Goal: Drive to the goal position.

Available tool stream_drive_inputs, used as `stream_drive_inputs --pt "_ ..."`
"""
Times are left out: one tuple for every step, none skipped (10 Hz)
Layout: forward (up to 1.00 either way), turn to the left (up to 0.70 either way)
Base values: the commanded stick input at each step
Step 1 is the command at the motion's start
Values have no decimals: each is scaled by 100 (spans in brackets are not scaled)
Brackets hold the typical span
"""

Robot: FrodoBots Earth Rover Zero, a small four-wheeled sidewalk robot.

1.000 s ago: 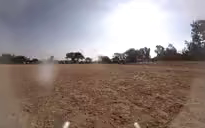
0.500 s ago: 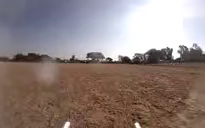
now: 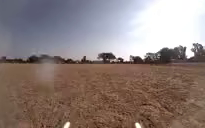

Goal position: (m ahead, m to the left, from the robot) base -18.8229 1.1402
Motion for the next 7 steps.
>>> stream_drive_inputs --pt "0 45" --pt "0 45" --pt "0 45" --pt "0 45" --pt "0 45" --pt "0 45" --pt "0 45"
